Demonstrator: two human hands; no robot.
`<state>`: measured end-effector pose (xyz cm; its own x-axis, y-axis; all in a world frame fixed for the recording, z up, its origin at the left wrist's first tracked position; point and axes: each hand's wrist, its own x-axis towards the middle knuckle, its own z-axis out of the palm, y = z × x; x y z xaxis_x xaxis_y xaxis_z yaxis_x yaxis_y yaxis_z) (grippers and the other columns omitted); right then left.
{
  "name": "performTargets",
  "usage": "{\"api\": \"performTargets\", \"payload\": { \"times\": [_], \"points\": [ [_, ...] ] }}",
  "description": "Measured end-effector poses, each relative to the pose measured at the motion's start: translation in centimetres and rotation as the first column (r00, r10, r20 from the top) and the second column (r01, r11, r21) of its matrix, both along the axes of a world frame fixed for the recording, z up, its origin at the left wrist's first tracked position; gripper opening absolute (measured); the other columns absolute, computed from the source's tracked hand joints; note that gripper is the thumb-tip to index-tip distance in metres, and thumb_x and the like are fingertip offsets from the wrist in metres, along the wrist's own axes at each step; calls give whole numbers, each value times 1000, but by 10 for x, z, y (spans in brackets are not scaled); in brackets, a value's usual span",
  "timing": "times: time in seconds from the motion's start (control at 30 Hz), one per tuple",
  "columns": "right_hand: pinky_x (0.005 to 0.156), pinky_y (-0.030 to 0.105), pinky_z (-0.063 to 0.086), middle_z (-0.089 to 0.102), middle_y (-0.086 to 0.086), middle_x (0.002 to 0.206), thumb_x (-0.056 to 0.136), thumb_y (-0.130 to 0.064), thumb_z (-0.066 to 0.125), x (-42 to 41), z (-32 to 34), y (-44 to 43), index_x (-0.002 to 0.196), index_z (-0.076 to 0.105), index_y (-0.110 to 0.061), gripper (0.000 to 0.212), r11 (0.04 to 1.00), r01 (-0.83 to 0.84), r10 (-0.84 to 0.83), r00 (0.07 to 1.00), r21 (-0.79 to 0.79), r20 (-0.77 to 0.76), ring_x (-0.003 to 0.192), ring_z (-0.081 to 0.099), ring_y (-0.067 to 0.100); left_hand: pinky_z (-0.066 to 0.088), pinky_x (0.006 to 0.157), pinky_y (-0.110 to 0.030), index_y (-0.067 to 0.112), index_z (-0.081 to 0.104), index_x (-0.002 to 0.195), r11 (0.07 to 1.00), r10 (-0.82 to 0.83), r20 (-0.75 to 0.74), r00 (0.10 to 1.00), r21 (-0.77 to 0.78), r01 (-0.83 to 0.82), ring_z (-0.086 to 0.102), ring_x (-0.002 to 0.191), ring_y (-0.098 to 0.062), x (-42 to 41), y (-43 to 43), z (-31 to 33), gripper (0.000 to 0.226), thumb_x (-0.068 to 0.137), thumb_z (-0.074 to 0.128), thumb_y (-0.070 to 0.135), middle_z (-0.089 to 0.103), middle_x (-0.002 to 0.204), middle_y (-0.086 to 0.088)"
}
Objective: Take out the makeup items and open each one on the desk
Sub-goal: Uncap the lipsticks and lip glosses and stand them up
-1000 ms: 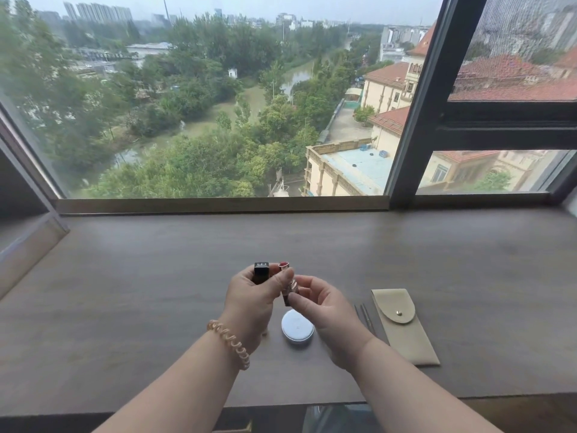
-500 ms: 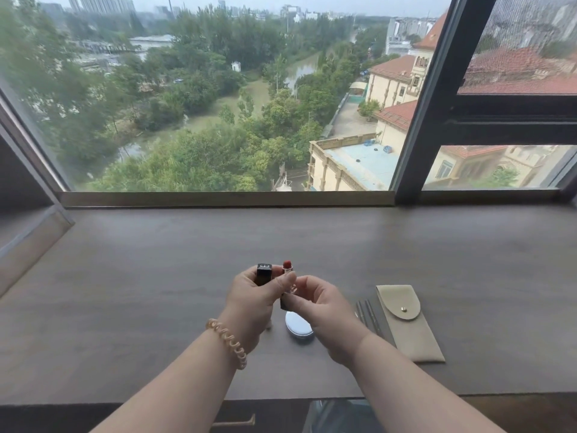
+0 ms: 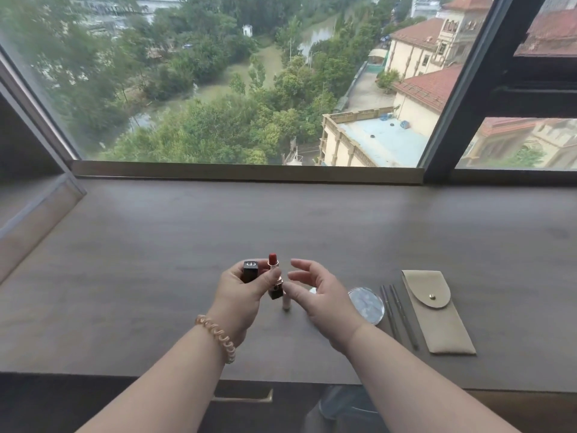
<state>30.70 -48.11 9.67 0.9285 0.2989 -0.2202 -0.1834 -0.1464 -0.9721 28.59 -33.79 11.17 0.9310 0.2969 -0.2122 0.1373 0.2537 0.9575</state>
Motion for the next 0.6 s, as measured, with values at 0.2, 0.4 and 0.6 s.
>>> {"api": "performTargets", "payload": {
  "times": [0.2, 0.4, 0.6],
  "points": [
    [82, 27, 46, 63, -12, 98, 85, -26, 62, 14, -37, 6, 104, 60, -32, 21, 953, 248, -226, 964, -176, 137, 95, 57, 6, 45, 54, -4, 13, 66, 77, 985, 126, -95, 987, 130, -113, 62, 54, 5, 14, 30, -55, 16, 75, 74, -1, 69, 61, 8],
    [84, 25, 28, 60, -22, 91, 68, -62, 51, 21, -73, 11, 101, 61, -36, 43, 837, 294, -105, 914, -462, 391, 95, 47, 1, 48, 59, -9, 19, 69, 75, 974, 52, -174, 983, 226, -12, 62, 57, 3, 26, 28, -104, 19, 72, 79, 3, 70, 58, 14],
    [104, 34, 17, 67, -16, 96, 77, -39, 69, 31, -97, 20, 105, 67, -31, 30, 733, 275, 43, 894, -622, 445, 121, 46, 13, 56, 72, -31, 21, 73, 72, 983, 43, -192, 980, 185, -7, 68, 72, -15, 29, 18, -127, 19, 70, 80, 3, 74, 71, 1]
  ]
}}
